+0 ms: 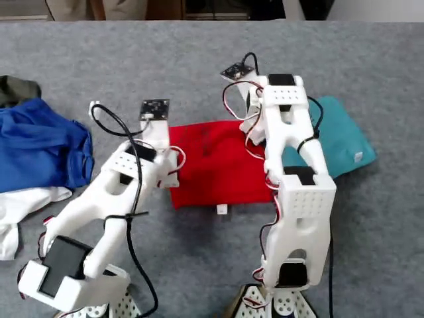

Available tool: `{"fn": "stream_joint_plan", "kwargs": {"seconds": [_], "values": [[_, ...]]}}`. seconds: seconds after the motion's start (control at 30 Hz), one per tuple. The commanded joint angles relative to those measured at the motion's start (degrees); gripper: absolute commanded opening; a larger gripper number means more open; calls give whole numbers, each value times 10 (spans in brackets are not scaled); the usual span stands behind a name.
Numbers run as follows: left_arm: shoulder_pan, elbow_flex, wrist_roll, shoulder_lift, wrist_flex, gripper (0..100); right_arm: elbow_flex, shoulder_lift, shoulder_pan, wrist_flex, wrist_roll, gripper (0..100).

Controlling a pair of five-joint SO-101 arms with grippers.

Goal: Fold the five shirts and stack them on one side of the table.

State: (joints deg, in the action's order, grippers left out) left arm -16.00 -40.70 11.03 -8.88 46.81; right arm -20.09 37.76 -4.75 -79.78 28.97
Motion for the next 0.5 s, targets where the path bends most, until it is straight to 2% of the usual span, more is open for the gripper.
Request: {"fn": "stream_joint_plan", "kwargs": {"seconds": [0.0, 0.3, 0.4, 0.47], "values": [[15, 61, -4, -3, 40, 20, -48, -56, -5, -33, -5, 9], [17, 193, -6, -2, 209, 27, -191, -164, -13, -168, -6, 12], [14, 193, -49, -2, 236, 92, -225, -201, 5, -224, -6, 9], [20, 181, -57, -2, 241, 141, -206, -239, 24, -227, -15, 9]]}}
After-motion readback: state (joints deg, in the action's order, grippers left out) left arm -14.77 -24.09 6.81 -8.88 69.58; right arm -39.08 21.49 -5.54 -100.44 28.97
